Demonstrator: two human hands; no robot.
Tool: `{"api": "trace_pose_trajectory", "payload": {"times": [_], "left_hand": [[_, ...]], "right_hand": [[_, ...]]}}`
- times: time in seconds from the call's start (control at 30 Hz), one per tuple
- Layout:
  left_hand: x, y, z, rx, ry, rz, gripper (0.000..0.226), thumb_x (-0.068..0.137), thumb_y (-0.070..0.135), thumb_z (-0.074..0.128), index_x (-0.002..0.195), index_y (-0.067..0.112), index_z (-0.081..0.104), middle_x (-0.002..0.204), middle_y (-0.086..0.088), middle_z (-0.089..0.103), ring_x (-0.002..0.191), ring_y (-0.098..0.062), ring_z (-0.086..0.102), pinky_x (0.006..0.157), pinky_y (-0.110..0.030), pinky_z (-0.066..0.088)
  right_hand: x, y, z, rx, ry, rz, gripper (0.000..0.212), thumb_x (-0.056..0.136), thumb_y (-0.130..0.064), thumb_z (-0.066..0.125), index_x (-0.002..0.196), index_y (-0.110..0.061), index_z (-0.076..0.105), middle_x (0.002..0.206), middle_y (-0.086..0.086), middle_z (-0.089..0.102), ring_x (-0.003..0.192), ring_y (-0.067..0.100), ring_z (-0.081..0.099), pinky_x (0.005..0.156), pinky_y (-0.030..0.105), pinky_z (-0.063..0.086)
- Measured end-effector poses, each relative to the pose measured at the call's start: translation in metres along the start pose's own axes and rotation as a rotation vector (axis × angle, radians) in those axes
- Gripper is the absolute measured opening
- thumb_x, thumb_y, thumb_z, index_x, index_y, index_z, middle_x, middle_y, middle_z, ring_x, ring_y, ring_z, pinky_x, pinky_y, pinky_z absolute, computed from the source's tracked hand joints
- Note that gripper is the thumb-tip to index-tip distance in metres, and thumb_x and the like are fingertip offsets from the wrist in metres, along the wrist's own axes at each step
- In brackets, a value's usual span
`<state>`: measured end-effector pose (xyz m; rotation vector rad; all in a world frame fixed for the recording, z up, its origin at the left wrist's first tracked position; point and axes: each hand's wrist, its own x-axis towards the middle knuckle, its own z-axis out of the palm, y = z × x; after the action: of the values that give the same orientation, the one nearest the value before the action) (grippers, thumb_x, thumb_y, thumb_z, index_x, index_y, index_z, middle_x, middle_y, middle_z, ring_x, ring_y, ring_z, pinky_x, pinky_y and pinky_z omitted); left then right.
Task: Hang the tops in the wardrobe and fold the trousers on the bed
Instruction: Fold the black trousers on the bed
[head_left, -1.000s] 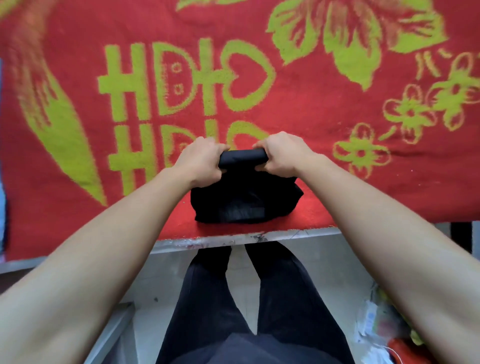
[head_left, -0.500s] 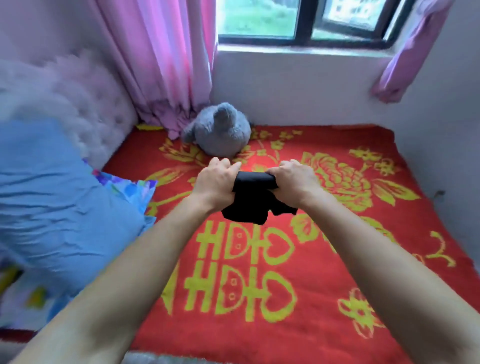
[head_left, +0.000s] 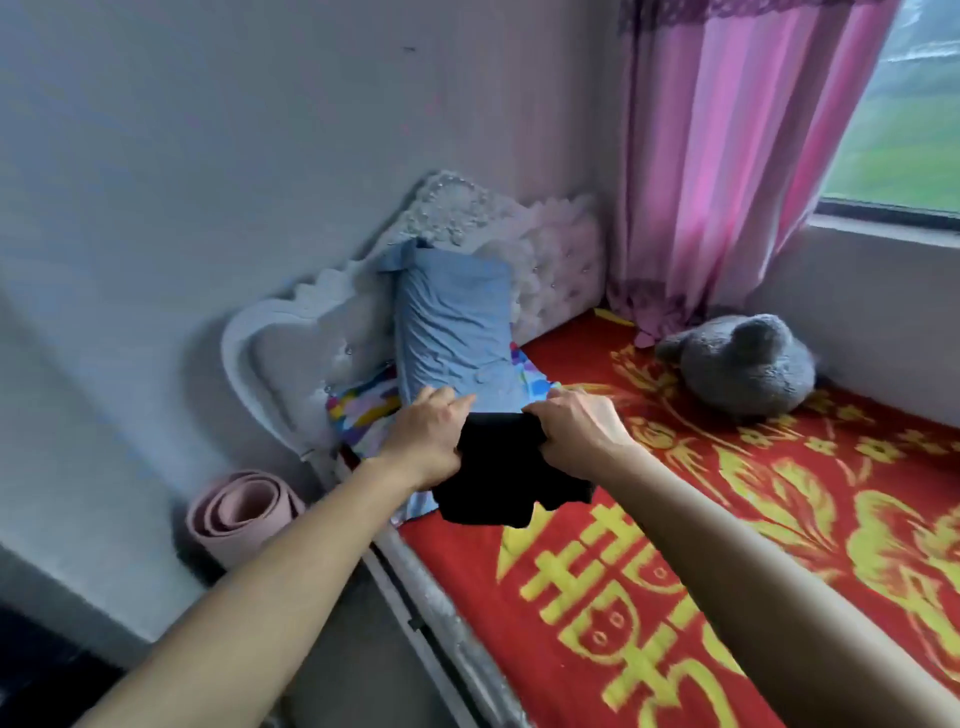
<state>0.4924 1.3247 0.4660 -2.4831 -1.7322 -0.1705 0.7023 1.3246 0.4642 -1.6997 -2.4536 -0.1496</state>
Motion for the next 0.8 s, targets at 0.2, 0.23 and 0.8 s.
{"api": "trace_pose_trajectory", "payload": {"times": [0.2, 0.23, 0.8], "left_hand": [[-0.136, -0.112, -0.071, 0.094, 0.021, -0.352, 0.065, 0.077, 0.015, 0.062, 0.138, 0.024, 0.042, 0.12, -0.004, 0.05, 0.12, -0.029, 0.043, 0.088, -0.043, 0.051], [-0.159, -0.13, -0.085, 0.106, 0.041, -0.403, 0.069, 0.078, 0.016, 0.063, 0.142, 0.023, 0.037, 0.121, -0.004, 0.05, 0.12, -0.029, 0.042, 0.087, -0.044, 0.051], [-0.511, -0.41, -0.277, 0.422, 0.34, -0.803, 0.06, 0.083, 0.023, 0.065, 0.14, 0.024, 0.047, 0.114, -0.003, 0.045, 0.112, -0.026, 0.038, 0.076, -0.035, 0.042]], "right_hand": [[0.036, -0.164, -0.032, 0.079, 0.059, -0.341, 0.037, 0.085, -0.028, 0.063, 0.122, -0.025, 0.062, 0.125, 0.007, 0.045, 0.115, 0.031, 0.052, 0.068, 0.037, 0.041], [0.04, -0.193, -0.042, 0.09, 0.084, -0.395, 0.038, 0.085, -0.028, 0.062, 0.123, -0.026, 0.062, 0.13, 0.006, 0.045, 0.117, 0.03, 0.052, 0.071, 0.037, 0.044], [0.052, -0.672, -0.189, 0.13, 0.474, -0.82, 0.05, 0.095, -0.033, 0.051, 0.144, -0.037, 0.043, 0.108, 0.0, 0.069, 0.094, 0.029, 0.068, 0.066, 0.037, 0.047]]}}
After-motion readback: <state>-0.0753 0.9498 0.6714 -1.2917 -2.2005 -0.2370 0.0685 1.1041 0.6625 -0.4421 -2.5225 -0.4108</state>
